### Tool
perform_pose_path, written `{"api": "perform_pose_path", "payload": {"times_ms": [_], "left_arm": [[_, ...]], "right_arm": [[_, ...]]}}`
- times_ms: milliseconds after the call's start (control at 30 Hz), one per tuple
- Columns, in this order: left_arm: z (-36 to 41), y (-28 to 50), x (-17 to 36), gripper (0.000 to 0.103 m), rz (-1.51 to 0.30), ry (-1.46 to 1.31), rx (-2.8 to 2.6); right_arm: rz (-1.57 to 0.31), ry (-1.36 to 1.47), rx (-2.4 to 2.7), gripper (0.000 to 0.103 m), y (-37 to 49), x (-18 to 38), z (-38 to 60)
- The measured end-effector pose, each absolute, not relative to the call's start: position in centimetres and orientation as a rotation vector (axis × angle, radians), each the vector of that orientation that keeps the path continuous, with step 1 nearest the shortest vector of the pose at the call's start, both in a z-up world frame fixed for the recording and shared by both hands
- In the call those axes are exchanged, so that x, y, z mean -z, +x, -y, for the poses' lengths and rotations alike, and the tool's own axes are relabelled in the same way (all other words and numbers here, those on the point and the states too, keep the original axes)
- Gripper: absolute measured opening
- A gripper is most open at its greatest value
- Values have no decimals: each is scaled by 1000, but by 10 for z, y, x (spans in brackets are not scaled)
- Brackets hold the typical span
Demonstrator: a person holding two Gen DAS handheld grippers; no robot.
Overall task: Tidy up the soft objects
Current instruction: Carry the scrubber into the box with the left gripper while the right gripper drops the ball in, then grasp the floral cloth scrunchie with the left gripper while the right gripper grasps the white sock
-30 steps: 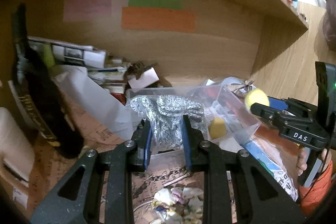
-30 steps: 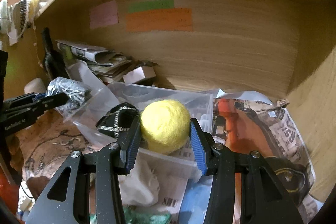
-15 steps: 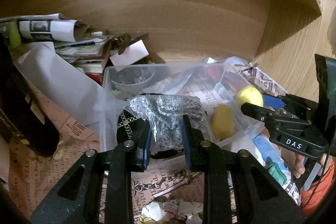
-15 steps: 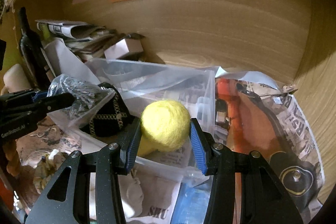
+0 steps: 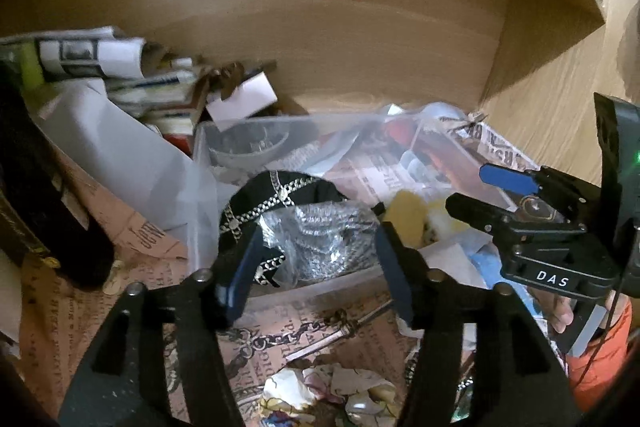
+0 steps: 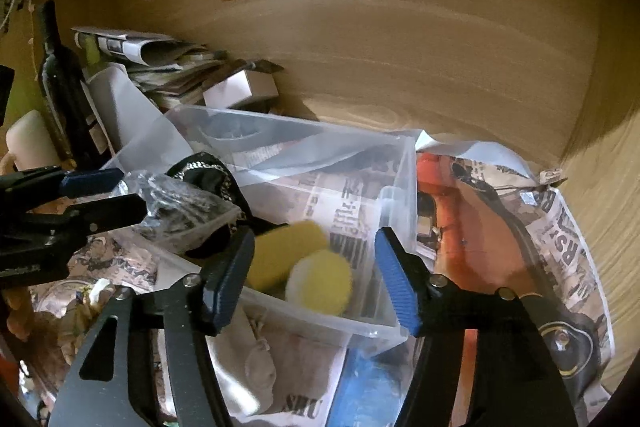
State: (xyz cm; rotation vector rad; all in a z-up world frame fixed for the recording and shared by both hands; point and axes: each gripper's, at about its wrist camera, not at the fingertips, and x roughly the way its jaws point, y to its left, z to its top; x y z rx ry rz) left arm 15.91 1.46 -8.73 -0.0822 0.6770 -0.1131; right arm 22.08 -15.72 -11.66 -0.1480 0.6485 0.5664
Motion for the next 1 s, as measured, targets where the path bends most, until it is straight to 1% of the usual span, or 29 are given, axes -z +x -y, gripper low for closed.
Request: {"api": "perform_pose_path", "payload": {"times_ms": [100, 167, 200, 267, 367, 500, 667, 1000], "left_arm": [[-15, 147, 76, 68, -638, -66, 98], [-15, 138, 68, 76, -608, -59, 89], [-15, 134, 64, 78, -597, -56, 87], [-17, 125, 58, 89, -574, -52, 80], [-20, 112, 52, 99, -543, -50, 61], [-26, 101, 54, 101, -550, -61, 52], [-34, 94, 72, 101, -614, -75, 41], [-38, 88, 121, 101, -769, -84, 21]], "right_arm": [[-615, -140, -569, 69, 212, 108, 159], [-596, -134, -572, 75, 207, 102, 161], [-583, -129, -576, 76, 203, 98, 163], [-564, -123, -585, 81, 197, 92, 164], [-536, -116, -600, 84, 185, 84, 168], [-523, -116, -618, 86, 171, 81, 169], [-560, -120, -646, 87, 162, 93, 166], [-737, -92, -703, 87, 167, 143, 158]]}}
